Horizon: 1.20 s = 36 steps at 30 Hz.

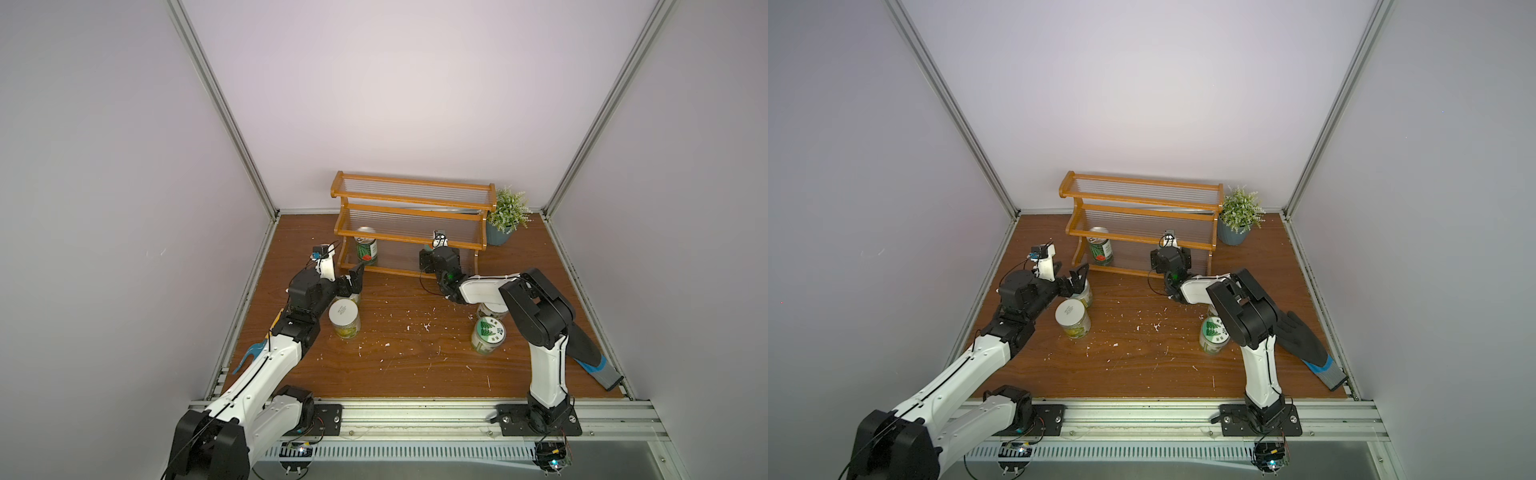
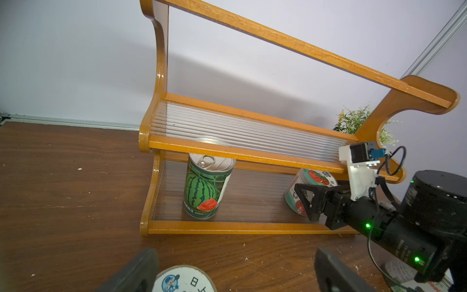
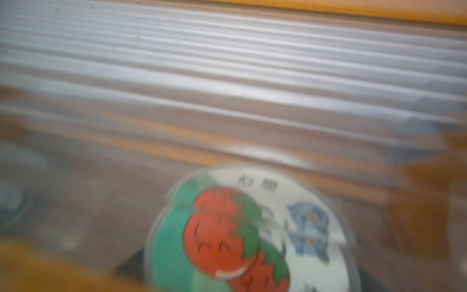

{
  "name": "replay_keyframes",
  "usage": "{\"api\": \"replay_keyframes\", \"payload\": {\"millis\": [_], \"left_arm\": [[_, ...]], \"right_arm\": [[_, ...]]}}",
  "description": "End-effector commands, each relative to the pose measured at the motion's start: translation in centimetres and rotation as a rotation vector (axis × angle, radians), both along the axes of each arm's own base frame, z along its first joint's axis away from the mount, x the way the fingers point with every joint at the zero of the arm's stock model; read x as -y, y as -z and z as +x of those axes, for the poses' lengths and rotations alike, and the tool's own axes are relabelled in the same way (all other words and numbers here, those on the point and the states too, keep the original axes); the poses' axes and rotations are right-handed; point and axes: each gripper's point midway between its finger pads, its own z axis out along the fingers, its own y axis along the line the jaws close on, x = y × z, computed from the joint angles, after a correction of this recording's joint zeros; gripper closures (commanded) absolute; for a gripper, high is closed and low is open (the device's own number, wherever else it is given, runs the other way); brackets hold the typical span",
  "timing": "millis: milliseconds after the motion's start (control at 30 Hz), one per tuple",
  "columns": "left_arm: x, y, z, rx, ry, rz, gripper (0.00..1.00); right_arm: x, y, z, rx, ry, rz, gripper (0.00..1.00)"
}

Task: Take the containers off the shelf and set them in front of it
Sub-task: 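Pick up a container from the shelf.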

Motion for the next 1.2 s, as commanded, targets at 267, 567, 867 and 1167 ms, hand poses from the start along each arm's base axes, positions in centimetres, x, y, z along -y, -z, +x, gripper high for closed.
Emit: {"api": "replay_keyframes", "payload": {"millis": [267, 567, 867, 1167], "left_arm": [[-0.4, -0.7, 0.0, 0.027, -0.010, -0.015, 0.00], [-0.4, -0.9, 0.1, 0.030, -0.010, -0.024, 0.00], [-0.4, -1.0, 0.0, 0.034, -0.005, -0.028, 0.00], [-0.2, -1.2, -0.2, 0.040, 0.002, -0.038, 0.00]], "right_arm": [[-0.5, -5.2, -1.3, 0.066, -0.058, 0.039, 0.75], [-0.8, -5.8, -3.4, 0.039, -0.092, 0.071, 0.76], [-1.7, -6.2, -7.5, -0.002, -0.167, 0.074, 0.76], [-3.0, -7.7, -14.5, -0.022, -0.264, 0.050, 0.76]]}}
